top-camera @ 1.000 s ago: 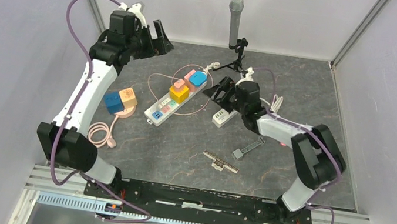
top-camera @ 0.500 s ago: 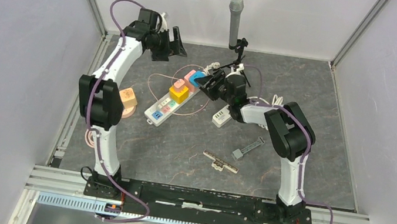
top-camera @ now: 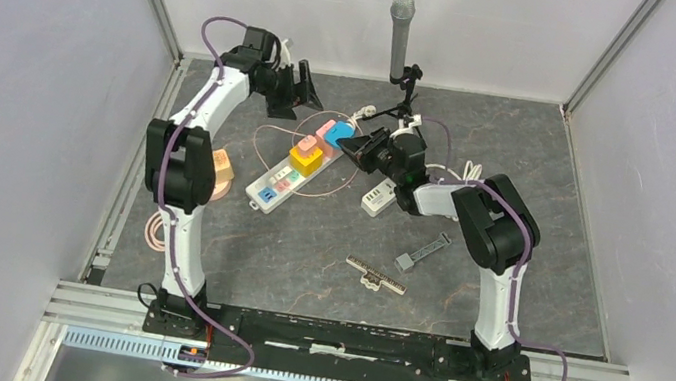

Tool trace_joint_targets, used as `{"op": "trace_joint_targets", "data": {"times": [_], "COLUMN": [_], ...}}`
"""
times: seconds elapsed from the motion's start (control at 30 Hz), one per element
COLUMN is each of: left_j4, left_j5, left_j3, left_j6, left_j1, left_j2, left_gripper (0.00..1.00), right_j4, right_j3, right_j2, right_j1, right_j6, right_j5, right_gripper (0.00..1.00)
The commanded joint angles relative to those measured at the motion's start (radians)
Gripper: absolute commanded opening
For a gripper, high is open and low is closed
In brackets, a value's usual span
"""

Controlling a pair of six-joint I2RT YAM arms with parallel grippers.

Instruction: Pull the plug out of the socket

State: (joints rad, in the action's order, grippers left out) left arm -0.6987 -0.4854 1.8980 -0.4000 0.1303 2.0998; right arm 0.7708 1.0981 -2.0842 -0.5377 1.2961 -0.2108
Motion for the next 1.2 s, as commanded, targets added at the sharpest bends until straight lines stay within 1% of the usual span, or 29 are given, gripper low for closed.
{"op": "trace_joint_targets", "data": {"times": [0.0,0.07,0.17,0.27,0.4,0.5,0.6,0.67,0.77,0.8,0.83,0.9,0.93,1.0,1.07,1.13,1.17], "left_j4": [0.047,0.066,0.115,0.184,0.279,0.344,0.355,0.360,0.364,0.364,0.364,0.364,0.364,0.362,0.344,0.319,0.312], "left_j5": [-0.077,-0.100,-0.148,-0.183,-0.232,-0.249,-0.236,-0.235,-0.227,-0.225,-0.221,-0.201,-0.187,-0.154,-0.122,-0.096,-0.084], "left_j3": [-0.055,-0.089,-0.158,-0.253,-0.369,-0.416,-0.417,-0.406,-0.394,-0.395,-0.397,-0.410,-0.417,-0.433,-0.437,-0.439,-0.445], "left_j6": [-0.076,-0.101,-0.144,-0.198,-0.268,-0.293,-0.290,-0.284,-0.274,-0.268,-0.261,-0.249,-0.245,-0.237,-0.223,-0.210,-0.205], "left_j1": [-0.006,-0.005,-0.004,-0.003,0.005,0.015,0.015,0.015,0.016,0.018,0.021,0.024,0.025,0.025,0.025,0.028,0.029], "left_j2": [-0.004,-0.010,-0.028,-0.053,-0.088,-0.115,-0.117,-0.106,-0.077,-0.069,-0.064,-0.060,-0.060,-0.061,-0.060,-0.063,-0.066], "left_gripper": [0.87,0.87,0.86,0.85,0.84,0.83,0.83,0.83,0.80,0.78,0.77,0.72,0.70,0.67,0.63,0.61,0.60], "right_j4": [-0.010,-0.065,-0.217,-0.266,-0.382,-0.397,-0.325,-0.285,-0.225,-0.201,-0.175,-0.132,-0.093,0.037,0.085,0.105,0.104], "right_j3": [-0.025,-0.024,-0.005,-0.009,0.025,0.030,0.051,0.073,0.069,0.062,0.052,0.037,0.031,0.010,-0.002,-0.006,-0.009], "right_j2": [0.055,0.070,0.089,0.104,0.126,0.145,0.127,0.105,0.082,0.078,0.074,0.067,0.059,0.041,0.028,0.020,0.020], "right_j1": [0.020,0.028,0.042,0.047,0.049,0.048,0.050,0.051,0.053,0.053,0.053,0.053,0.053,0.053,0.056,0.060,0.060], "right_j6": [0.001,0.006,0.005,0.010,-0.049,-0.091,-0.096,-0.107,-0.094,-0.087,-0.082,-0.073,-0.071,-0.057,-0.038,-0.024,-0.019], "right_j5": [-0.061,-0.086,-0.131,-0.169,-0.199,-0.197,-0.209,-0.214,-0.204,-0.198,-0.191,-0.177,-0.177,-0.187,-0.194,-0.209,-0.215], "right_gripper": [0.00,0.00,0.00,0.00,0.00,0.00,0.00,0.05,0.26,0.35,0.42,0.54,0.58,0.62,0.62,0.57,0.52]}}
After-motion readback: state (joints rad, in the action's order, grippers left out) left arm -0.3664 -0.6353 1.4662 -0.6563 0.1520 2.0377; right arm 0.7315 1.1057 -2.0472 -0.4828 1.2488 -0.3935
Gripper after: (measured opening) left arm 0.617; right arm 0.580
